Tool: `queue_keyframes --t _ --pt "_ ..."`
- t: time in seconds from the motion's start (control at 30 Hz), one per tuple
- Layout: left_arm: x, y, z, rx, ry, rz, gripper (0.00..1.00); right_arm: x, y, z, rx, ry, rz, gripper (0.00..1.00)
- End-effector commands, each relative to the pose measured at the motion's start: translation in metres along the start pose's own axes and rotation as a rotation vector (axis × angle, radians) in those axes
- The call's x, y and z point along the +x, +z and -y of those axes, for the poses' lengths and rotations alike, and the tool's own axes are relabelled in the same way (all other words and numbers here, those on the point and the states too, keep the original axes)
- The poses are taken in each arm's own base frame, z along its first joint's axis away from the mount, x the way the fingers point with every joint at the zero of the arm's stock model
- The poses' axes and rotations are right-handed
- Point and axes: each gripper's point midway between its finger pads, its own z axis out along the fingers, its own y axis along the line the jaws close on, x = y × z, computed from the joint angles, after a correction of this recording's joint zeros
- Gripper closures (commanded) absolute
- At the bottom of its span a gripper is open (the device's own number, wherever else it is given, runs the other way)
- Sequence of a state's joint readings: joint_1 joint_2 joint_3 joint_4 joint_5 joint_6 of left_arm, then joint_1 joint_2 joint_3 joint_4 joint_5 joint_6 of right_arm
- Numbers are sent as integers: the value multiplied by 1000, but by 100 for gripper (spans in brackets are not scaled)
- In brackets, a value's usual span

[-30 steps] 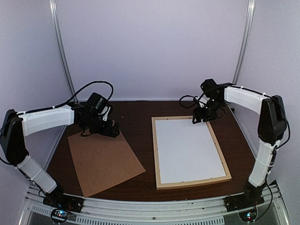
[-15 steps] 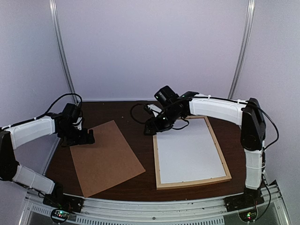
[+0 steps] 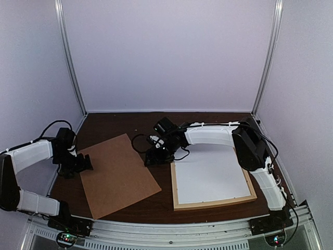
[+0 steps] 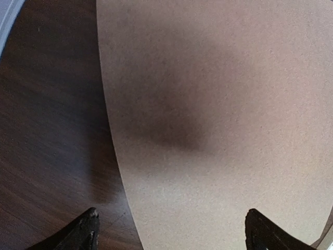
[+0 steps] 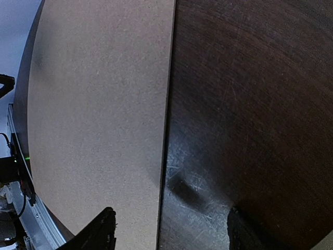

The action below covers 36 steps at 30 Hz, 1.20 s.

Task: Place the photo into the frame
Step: Pick up the backboard from the center of the board.

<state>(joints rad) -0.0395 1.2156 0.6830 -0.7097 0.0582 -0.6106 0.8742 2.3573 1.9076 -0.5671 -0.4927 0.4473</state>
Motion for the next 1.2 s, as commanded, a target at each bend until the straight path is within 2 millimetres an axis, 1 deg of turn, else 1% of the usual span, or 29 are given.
queue_keyframes --t 0.0,0.07,0.1,0.27,0.43,0.57,0.67,0.77,0.9,1.0,1.17 --pt "10 6 1 61 -72 -22 2 -12 3 -24 -80 21 31 27" --pt "16 10 0 67 -81 -38 2 -10 8 -27 -87 27 22 27" --pt "16 12 -4 67 -102 -44 2 -9 11 -29 -93 30 16 27" --pt "23 22 -1 108 -141 -81 2 -4 19 -37 -121 54 -8 27" --pt "30 31 6 170 -185 -110 3 -1 21 -40 -113 70 -15 27" --pt "34 35 15 239 -221 -112 4 4 26 -34 -94 98 -22 27" --pt "33 36 21 285 -233 -105 5 9 29 -35 -94 118 -27 28" --pt "27 35 32 348 -235 -88 7 12 32 -36 -107 142 -20 28" --pt "16 28 52 468 -222 -58 11 16 35 -34 -122 170 -14 29" --pt "7 19 64 539 -198 -32 14 19 36 -33 -123 181 -15 29" --pt "-5 2 77 617 -158 21 18 25 38 -30 -123 191 -25 29"
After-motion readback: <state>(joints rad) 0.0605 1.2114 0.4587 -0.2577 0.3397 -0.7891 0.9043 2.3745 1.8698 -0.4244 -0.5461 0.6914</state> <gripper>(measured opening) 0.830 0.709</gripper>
